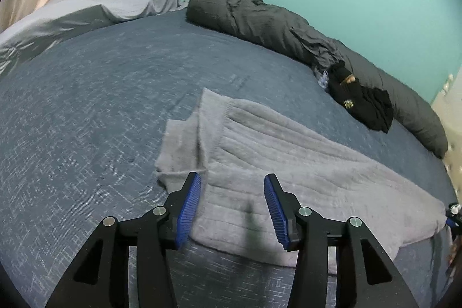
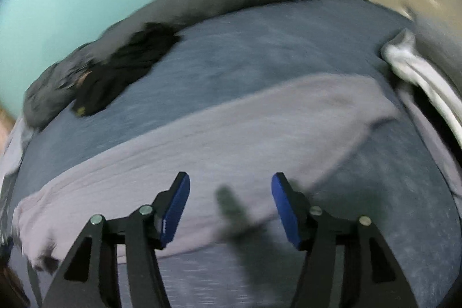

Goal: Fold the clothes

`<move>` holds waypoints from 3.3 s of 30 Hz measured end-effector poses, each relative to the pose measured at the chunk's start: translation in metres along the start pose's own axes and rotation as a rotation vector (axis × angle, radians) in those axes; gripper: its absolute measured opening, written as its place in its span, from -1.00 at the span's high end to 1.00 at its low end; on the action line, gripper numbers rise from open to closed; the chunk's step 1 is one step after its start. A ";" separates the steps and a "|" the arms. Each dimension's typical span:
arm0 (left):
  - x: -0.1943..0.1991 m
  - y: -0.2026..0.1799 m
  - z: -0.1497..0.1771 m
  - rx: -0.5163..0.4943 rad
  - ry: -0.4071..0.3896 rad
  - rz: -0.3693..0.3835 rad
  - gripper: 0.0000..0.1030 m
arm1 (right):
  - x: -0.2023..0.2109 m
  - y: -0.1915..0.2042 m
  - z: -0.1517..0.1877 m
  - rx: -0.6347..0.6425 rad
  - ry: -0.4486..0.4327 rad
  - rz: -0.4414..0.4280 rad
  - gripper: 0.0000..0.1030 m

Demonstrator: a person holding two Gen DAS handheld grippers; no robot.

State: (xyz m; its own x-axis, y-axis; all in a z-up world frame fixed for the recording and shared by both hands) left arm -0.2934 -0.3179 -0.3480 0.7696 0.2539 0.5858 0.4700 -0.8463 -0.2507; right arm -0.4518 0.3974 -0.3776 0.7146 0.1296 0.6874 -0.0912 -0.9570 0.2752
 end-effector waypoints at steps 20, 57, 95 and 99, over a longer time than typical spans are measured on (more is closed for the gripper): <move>-0.012 -0.024 0.030 -0.030 0.066 0.042 0.04 | -0.052 -0.108 -0.019 -0.371 -0.059 -0.002 -0.50; 0.006 -0.047 0.044 -0.100 0.096 0.119 0.04 | 0.162 -0.072 -0.211 0.053 -0.277 0.229 0.81; 0.039 0.007 0.031 -0.051 0.058 0.095 0.04 | 0.033 0.469 0.097 0.811 0.066 -0.237 0.73; 0.043 0.019 0.028 -0.014 0.053 0.091 0.04 | 0.015 0.505 0.146 0.855 0.129 -0.264 0.71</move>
State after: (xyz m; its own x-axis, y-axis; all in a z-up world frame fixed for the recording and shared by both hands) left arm -0.2398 -0.3099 -0.3490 0.7846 0.1506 0.6014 0.3926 -0.8714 -0.2940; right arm -0.3859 -0.1217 -0.3262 0.5512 0.3508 0.7570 0.6478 -0.7518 -0.1233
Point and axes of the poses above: each gripper's, at about its wrist camera, not at the fingertips, and x roughly against the way its jaws point, y to its left, z to its underside, the point moved 8 cm from there along -x, roughly the way its jaws point, and after that the axes turned 6 degrees about -y, right-handed, at the moved point
